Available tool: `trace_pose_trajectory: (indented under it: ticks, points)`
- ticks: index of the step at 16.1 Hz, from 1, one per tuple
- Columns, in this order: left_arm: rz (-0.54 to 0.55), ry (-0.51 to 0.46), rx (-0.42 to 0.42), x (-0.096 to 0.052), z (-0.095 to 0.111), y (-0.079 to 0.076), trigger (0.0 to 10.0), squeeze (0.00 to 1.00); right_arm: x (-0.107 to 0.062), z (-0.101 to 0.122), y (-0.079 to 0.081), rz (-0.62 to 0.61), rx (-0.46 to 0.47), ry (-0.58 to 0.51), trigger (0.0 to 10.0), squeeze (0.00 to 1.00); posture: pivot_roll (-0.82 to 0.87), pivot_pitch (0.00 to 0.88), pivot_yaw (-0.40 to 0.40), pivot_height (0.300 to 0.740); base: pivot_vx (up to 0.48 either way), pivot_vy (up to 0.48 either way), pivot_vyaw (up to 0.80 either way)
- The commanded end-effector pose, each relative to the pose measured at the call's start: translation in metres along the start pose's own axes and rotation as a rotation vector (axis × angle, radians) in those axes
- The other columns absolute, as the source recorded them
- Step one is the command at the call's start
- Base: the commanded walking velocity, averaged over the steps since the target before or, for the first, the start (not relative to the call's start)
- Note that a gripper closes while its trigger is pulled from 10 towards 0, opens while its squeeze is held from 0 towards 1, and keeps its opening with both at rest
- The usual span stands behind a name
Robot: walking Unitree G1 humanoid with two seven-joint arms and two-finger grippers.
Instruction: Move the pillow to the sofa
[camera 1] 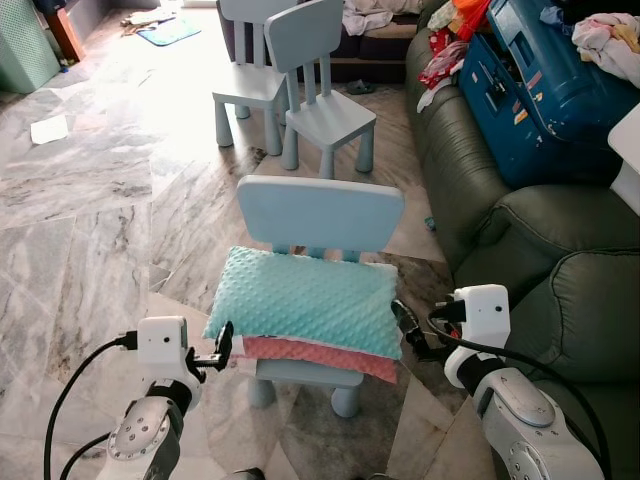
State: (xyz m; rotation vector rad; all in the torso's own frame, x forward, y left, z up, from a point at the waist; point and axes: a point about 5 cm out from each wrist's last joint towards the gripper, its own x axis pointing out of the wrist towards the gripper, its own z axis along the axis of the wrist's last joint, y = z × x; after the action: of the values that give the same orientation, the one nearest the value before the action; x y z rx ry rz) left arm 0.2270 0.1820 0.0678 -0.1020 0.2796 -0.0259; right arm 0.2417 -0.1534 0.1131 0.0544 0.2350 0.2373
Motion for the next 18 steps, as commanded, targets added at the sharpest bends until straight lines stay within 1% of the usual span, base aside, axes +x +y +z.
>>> trace_pose_trajectory:
  ticks: [1, 13, 16, 18]
  points:
    - [-0.002, 0.004, 0.013, -0.0013, 0.0011, 0.002, 10.0, 0.0, -0.0027, 0.0032, 0.0008, 0.003, 0.0, -0.011, 10.0, 0.0, -0.1, 0.16, -0.021, 0.74, 0.0, 0.0, 0.0]
    - [-0.011, 0.001, 0.018, 0.0015, 0.0023, 0.0017, 10.0, 0.0, -0.0028, 0.0021, 0.0012, -0.001, -0.001, -0.009, 10.0, 0.0, -0.1, 0.159, -0.02, 0.74, 0.0, 0.0, 0.0]
    - [-0.007, 0.004, 0.016, 0.0004, 0.0012, 0.002, 10.0, 0.0, -0.003, 0.0015, 0.0019, 0.002, 0.001, -0.006, 10.0, 0.0, -0.1, 0.16, -0.02, 0.718, 0.0, 0.0, 0.0]
    - [-0.008, 0.005, 0.017, 0.0001, 0.0011, 0.0014, 10.0, 0.0, -0.0029, 0.0017, 0.0021, 0.001, 0.004, -0.006, 10.0, 0.0, -0.1, 0.162, -0.019, 0.718, 0.0, 0.0, 0.0]
